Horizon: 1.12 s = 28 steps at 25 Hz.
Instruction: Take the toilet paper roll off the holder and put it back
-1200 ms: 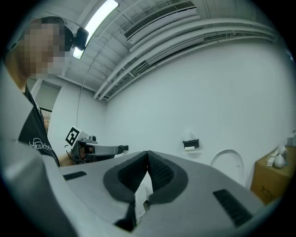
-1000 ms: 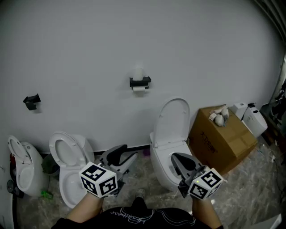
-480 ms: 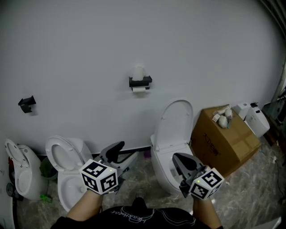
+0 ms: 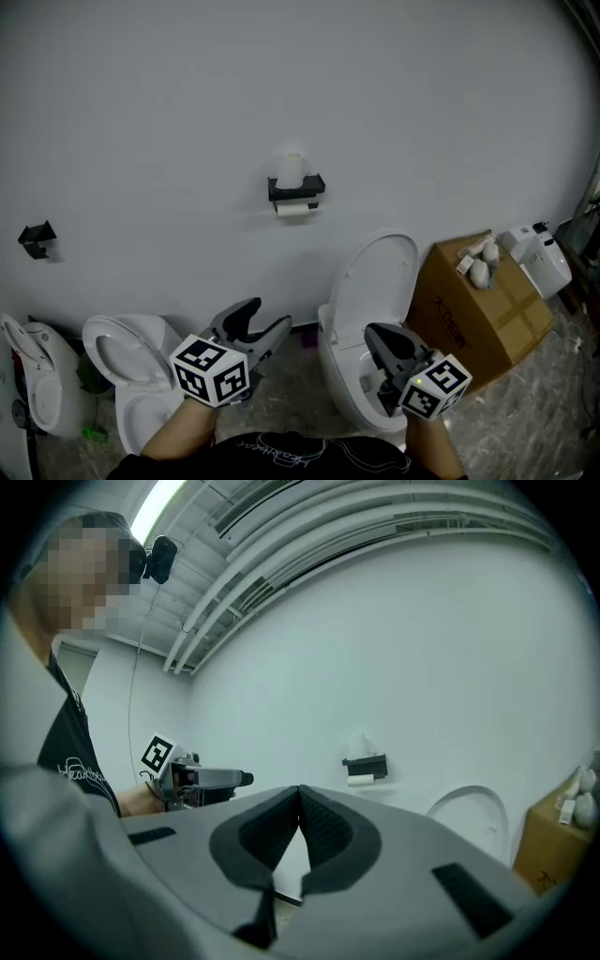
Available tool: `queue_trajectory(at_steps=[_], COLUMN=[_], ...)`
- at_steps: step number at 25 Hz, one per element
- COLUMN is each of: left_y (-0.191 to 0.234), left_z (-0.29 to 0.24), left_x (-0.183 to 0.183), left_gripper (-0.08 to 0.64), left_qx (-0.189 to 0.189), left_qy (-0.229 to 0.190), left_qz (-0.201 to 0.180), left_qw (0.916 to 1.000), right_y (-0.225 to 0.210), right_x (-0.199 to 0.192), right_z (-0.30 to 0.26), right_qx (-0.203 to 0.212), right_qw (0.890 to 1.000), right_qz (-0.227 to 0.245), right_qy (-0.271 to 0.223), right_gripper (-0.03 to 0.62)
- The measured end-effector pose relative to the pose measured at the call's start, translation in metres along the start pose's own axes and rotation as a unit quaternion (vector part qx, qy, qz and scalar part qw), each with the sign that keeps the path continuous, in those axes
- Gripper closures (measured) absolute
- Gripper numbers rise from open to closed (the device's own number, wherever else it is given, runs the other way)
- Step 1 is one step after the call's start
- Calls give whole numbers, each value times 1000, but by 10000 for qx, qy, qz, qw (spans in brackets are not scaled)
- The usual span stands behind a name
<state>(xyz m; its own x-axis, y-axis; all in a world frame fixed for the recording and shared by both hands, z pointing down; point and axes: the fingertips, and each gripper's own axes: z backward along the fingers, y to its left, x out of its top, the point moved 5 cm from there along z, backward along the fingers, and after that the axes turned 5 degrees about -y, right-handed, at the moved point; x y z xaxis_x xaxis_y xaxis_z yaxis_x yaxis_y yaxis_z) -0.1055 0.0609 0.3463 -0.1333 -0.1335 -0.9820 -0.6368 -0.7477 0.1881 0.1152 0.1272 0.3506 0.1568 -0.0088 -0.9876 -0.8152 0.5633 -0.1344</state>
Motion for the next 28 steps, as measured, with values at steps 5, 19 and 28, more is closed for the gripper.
queue_trajectory(at_steps=[5, 19, 28], left_y=[50, 136, 159], left_z=[-49, -138, -174], left_x=[9, 23, 34], left_gripper=[287, 287, 287], left_qx=[48, 155, 487], left_qy=[64, 249, 179], left_qz=[80, 27, -149], left_qw=[9999, 9996, 9985], right_y=[-42, -115, -130], right_x=[1, 3, 3], right_z=[-54, -146, -167], right_qx=[9, 69, 109], right_qw=[9999, 9998, 9999], right_qz=[-91, -192, -131], right_qy=[57, -80, -3], right_gripper=[588, 588, 588])
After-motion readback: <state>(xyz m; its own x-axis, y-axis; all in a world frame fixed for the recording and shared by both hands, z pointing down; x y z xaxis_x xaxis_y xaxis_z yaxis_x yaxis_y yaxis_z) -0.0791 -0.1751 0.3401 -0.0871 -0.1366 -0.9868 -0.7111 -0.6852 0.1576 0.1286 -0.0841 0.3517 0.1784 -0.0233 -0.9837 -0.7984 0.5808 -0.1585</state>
